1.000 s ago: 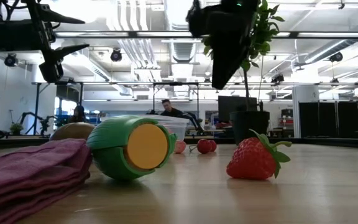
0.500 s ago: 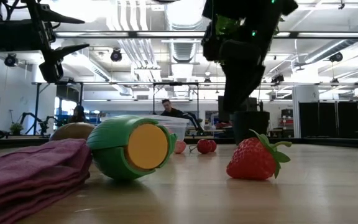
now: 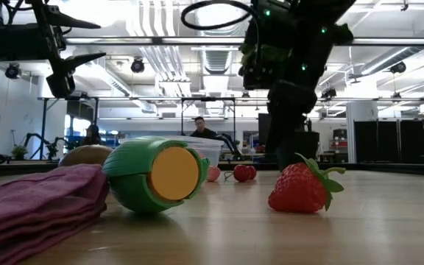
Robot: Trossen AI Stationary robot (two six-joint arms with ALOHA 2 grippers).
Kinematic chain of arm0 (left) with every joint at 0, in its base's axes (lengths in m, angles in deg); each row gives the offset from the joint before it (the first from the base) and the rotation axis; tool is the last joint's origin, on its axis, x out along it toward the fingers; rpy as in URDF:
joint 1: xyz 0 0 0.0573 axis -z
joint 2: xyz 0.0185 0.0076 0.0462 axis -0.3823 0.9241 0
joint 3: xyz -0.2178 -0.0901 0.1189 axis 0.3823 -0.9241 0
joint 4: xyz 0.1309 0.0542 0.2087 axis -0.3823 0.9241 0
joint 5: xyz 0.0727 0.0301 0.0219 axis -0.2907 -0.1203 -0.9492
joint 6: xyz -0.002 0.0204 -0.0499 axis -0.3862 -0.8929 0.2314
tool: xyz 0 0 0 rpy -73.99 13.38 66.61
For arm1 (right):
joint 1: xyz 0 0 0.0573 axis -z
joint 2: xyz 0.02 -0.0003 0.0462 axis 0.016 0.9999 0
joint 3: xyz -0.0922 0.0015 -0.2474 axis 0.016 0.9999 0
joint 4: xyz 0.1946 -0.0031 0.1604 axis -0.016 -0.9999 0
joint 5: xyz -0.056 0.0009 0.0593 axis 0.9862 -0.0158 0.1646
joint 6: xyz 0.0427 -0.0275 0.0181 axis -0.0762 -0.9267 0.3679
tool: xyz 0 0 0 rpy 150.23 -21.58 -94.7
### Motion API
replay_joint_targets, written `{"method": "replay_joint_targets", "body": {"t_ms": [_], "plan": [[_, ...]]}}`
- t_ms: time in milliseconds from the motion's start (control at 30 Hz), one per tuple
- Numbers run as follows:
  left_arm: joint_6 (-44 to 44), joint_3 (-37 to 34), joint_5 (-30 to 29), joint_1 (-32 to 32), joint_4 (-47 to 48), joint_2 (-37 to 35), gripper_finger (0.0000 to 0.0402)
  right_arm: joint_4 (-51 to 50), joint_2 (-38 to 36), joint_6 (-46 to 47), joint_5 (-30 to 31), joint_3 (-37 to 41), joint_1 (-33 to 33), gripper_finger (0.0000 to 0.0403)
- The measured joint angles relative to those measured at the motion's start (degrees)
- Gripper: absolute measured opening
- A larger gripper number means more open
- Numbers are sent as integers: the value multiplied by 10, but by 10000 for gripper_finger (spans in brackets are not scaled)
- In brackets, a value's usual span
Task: Pick and placing Produce into tupperware
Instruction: Put the top cherry into the transparent bin
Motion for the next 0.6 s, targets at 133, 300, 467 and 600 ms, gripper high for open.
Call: {"method": "replay_joint_targets", "body": {"t_ms": [133,300,467,600], "plan": [[0,0,0,0,0,0,201,32,0,-42,0,15,16,191],[0,0,0,0,0,0,201,58,0,-87,-9,26,35,191],[0,0,0,0,0,1,201,91,8,-118,-26,35,51,191],[0,0,0,0,0,1,201,105,22,-115,-37,34,57,191]]}}
